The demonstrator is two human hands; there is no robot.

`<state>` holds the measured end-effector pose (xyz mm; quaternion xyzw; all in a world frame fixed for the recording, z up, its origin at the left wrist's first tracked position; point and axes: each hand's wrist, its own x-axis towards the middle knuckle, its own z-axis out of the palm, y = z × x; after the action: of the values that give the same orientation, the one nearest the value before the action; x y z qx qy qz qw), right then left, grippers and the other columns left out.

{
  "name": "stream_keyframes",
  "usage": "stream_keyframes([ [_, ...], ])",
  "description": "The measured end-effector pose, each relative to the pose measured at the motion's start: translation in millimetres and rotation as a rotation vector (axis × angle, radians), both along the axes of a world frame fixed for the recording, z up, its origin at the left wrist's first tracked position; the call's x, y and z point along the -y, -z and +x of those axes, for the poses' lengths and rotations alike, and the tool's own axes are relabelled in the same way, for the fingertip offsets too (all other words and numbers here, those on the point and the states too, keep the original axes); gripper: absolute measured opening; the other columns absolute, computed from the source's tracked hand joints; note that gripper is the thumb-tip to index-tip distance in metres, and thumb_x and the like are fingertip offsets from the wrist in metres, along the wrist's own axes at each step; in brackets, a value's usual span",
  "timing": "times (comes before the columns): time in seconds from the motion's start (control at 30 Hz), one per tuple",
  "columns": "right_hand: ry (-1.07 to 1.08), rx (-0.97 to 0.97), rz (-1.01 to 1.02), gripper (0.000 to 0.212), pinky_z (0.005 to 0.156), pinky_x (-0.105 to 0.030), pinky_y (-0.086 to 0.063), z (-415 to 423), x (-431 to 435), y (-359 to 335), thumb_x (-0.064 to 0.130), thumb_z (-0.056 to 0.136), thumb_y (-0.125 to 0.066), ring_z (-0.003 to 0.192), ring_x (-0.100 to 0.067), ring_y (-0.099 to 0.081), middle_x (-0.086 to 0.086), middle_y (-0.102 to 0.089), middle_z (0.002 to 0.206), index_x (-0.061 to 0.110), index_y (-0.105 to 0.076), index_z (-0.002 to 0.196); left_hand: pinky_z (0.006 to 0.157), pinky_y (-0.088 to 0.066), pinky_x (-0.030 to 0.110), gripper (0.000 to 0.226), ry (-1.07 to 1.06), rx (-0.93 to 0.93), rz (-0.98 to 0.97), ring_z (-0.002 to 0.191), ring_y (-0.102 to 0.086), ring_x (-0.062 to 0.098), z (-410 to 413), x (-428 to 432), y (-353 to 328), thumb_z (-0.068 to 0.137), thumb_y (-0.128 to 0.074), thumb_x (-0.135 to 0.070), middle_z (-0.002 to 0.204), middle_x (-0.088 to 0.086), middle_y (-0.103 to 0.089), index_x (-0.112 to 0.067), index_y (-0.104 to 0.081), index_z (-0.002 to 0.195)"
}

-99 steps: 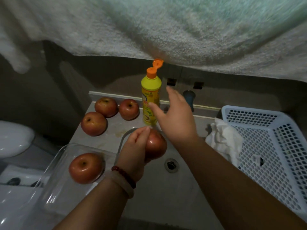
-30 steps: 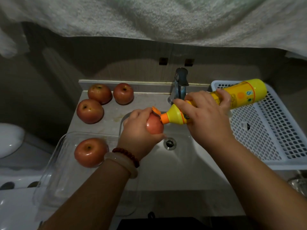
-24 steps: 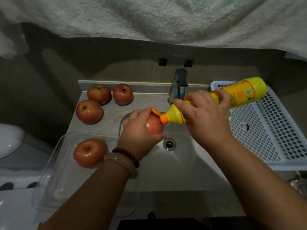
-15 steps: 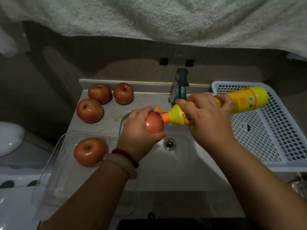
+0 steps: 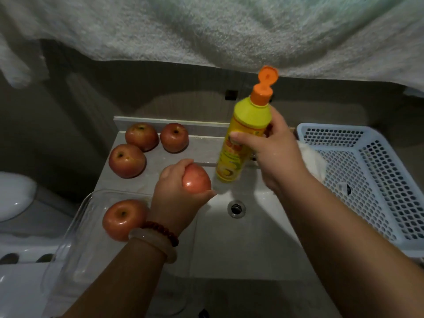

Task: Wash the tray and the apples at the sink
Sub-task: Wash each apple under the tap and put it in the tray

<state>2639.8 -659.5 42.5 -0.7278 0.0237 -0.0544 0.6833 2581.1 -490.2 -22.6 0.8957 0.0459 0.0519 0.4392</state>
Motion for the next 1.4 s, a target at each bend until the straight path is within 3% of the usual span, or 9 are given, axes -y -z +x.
stream_keyframes([
  [0.17, 0.013, -0.016, -0.022, 0.053, 0.096, -0.04, -0.05, 42.9, -32.6, 29.7, 0.007, 0.073, -0.08, 0.103, -0.012, -0.061, 0.009, -0.064, 0.109, 0.038, -0.054, 0.107, 0.087, -0.034, 0.019, 0.078, 0.01, 0.018, 0.016, 0.103, -0.042, 0.007, 2.4, -1.5, 3.1, 0.059, -0.089, -0.031, 0.116, -0.009, -0.044, -0.025, -0.052, 0.127],
  [0.5, 0.015, -0.031, -0.139, 0.065, 0.095, -0.028, -0.042, 70.6, -60.3, 33.9, 0.018, 0.083, -0.074, 0.109, -0.009, -0.051, 0.011, -0.054, 0.118, 0.025, -0.041, 0.139, 0.093, -0.037, 0.021, 0.08, 0.001, 0.004, 0.044, 0.106, -0.042, 0.005, 12.5, -0.3, 5.1, 0.059, -0.089, -0.036, 0.117, -0.011, -0.043, -0.027, -0.05, 0.129],
  [0.6, 0.047, -0.025, -0.17, 0.079, 0.098, -0.022, -0.036, 65.7, -63.4, 35.7, 0.02, 0.083, -0.075, 0.123, -0.012, -0.047, 0.004, -0.05, 0.138, 0.023, -0.03, 0.148, 0.09, -0.035, 0.019, 0.08, 0.002, 0.008, 0.047, 0.104, -0.041, 0.004, 13.1, 1.2, 4.0, 0.059, -0.089, -0.036, 0.115, -0.012, -0.042, -0.027, -0.051, 0.128],
  [0.77, 0.065, -0.069, -0.11, 0.09, 0.116, -0.038, -0.029, 22.1, -47.7, 42.6, 0.026, 0.083, -0.075, 0.142, -0.011, -0.029, 0.004, -0.03, 0.156, 0.026, -0.019, 0.153, 0.091, -0.035, 0.018, 0.081, 0.012, 0.021, 0.025, 0.105, -0.041, 0.002, 14.1, 3.6, 1.5, 0.06, -0.089, -0.034, 0.118, -0.013, -0.043, -0.027, -0.049, 0.13],
  [0.9, -0.052, -0.182, 0.025, 0.077, 0.108, -0.031, -0.038, -27.5, -21.5, 49.1, 0.021, 0.087, -0.069, 0.138, -0.008, -0.036, 0.007, -0.034, 0.154, 0.031, -0.027, 0.15, 0.092, -0.036, 0.015, 0.082, 0.055, 0.062, -0.01, 0.108, -0.043, 0.004, 13.3, 15.2, -3.7, 0.06, -0.088, -0.034, 0.117, -0.014, -0.042, -0.026, -0.048, 0.132],
  [1.0, -0.221, -0.39, 0.134, 0.056, 0.099, -0.038, -0.049, -43.0, -8.4, 59.2, 0.031, 0.087, -0.066, 0.125, -0.021, -0.052, 0.0, -0.045, 0.145, 0.039, -0.043, 0.138, 0.083, -0.034, -0.002, 0.084, 0.154, 0.084, -0.044, 0.106, -0.043, 0.0, 10.5, 32.4, -9.0, 0.063, -0.087, -0.027, 0.122, -0.012, -0.044, -0.026, -0.045, 0.136],
  [1.1, -0.224, -0.39, 0.255, 0.046, 0.088, -0.043, -0.057, -47.2, 1.6, 58.8, 0.027, 0.085, -0.068, 0.112, -0.025, -0.06, -0.003, -0.052, 0.132, 0.038, -0.054, 0.128, 0.082, -0.041, 0.0, 0.09, 0.315, -0.021, -0.191, 0.111, -0.047, 0.0, 7.8, 45.3, -13.2, 0.067, -0.081, -0.017, 0.135, -0.009, -0.035, -0.043, -0.03, 0.136],
  [1.27, -0.099, -0.238, 0.116, 0.051, 0.084, -0.034, -0.056, -59.2, 8.8, 55.9, 0.061, 0.072, -0.055, 0.115, -0.017, -0.055, 0.005, -0.044, 0.14, 0.057, -0.046, 0.123, 0.082, -0.054, 0.024, 0.059, 0.285, -0.238, -0.772, 0.109, -0.053, 0.006, 10.9, 70.4, -29.2, 0.067, -0.065, -0.041, 0.127, -0.014, -0.041, -0.057, -0.04, 0.118],
  [1.4, 0.015, -0.083, 0.056, 0.045, 0.088, -0.035, -0.057, -70.8, 5.2, 57.6, 0.064, 0.089, -0.03, 0.116, -0.007, -0.055, 0.01, -0.047, 0.138, 0.051, -0.044, 0.13, 0.076, -0.055, 0.024, 0.02, 0.028, -0.087, -0.617, 0.078, -0.061, -0.004, 11.2, 97.4, -26.9, 0.095, -0.052, -0.035, 0.093, -0.014, -0.064, -0.028, -0.058, 0.114],
])
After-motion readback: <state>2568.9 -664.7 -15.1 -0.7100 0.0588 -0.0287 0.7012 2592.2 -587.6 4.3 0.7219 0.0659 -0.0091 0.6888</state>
